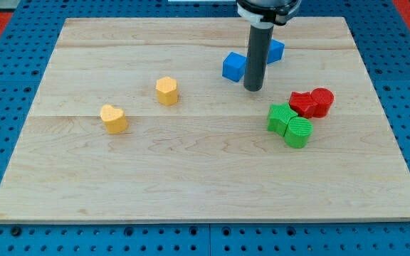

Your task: Move your arm towards the yellow heart

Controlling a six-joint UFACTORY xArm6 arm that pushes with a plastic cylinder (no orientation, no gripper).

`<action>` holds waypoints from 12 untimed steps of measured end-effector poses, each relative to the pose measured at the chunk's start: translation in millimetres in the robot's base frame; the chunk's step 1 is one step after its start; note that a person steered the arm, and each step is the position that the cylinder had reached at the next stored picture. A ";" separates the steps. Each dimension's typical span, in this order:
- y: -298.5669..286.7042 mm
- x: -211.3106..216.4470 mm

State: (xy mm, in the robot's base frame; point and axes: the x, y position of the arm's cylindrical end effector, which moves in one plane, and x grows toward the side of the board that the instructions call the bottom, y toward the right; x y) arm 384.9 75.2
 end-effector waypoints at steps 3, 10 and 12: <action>-80.8 31.1; -293.3 106.8; -299.5 108.1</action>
State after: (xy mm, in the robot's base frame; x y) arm 493.0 -224.3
